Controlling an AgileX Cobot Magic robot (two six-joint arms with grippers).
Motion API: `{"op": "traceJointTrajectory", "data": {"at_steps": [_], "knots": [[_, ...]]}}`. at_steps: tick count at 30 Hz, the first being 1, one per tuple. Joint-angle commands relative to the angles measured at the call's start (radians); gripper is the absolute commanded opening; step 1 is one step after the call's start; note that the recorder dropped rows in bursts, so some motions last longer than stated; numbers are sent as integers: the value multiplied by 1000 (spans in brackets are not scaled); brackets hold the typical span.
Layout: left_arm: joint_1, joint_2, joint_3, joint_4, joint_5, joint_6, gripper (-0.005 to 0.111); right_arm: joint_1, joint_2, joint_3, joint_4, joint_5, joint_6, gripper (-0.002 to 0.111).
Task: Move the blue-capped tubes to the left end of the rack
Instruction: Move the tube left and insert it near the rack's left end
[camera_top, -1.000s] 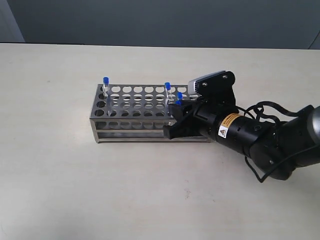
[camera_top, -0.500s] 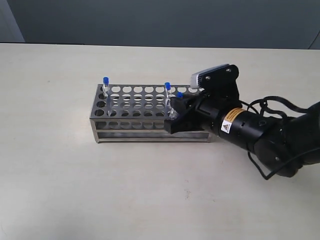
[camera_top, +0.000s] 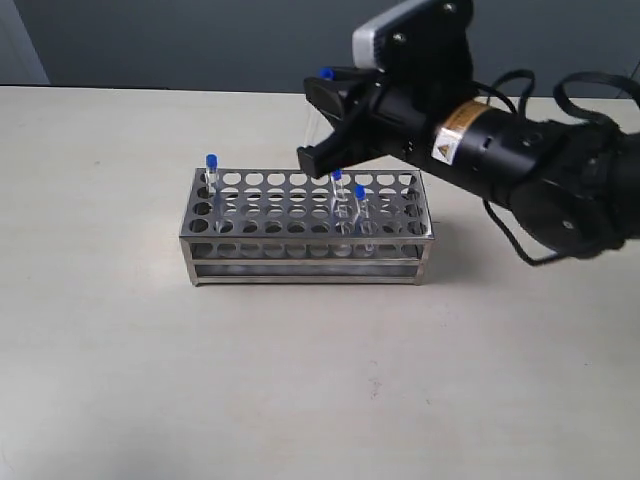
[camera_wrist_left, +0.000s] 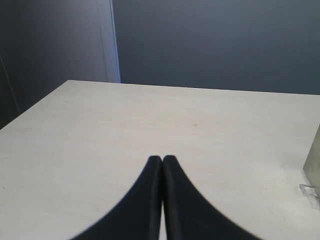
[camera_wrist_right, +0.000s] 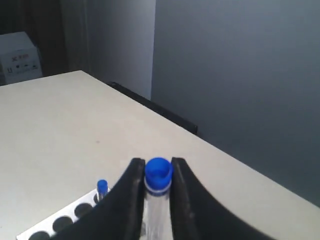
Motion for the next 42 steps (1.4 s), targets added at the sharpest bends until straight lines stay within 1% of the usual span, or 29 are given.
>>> {"op": "traceJointTrajectory", "data": {"at_steps": [1, 5, 7, 11, 15, 21, 25, 32, 37, 42], "knots": [[-7, -4, 3, -3, -6, -2, 0, 3, 103, -156, -176, 60, 110, -1], [-7, -4, 3, -3, -6, -2, 0, 14, 220, -277, -399, 60, 333, -1], [-7, -4, 3, -3, -6, -2, 0, 28, 275, -325, -505, 62, 408, -1], [-7, -4, 3, -3, -6, -2, 0, 64, 352, -397, -600, 78, 491, -1], [-7, -4, 3, -3, -6, -2, 0, 84, 385, -413, -600, 80, 491, -1], [-7, -4, 3, -3, -6, -2, 0, 85, 391, -413, -600, 80, 482, -1], [-7, -4, 3, -3, -6, -2, 0, 85, 391, -414, -598, 80, 427, -1], [-7, -4, 3, -3, -6, -2, 0, 85, 391, -459, -591, 83, 425, -1], [-7, -4, 3, -3, -6, -2, 0, 85, 391, -492, -591, 147, 425, -1], [-7, -4, 3, -3, -6, -2, 0, 85, 391, -492, -591, 161, 432, -1]]}}
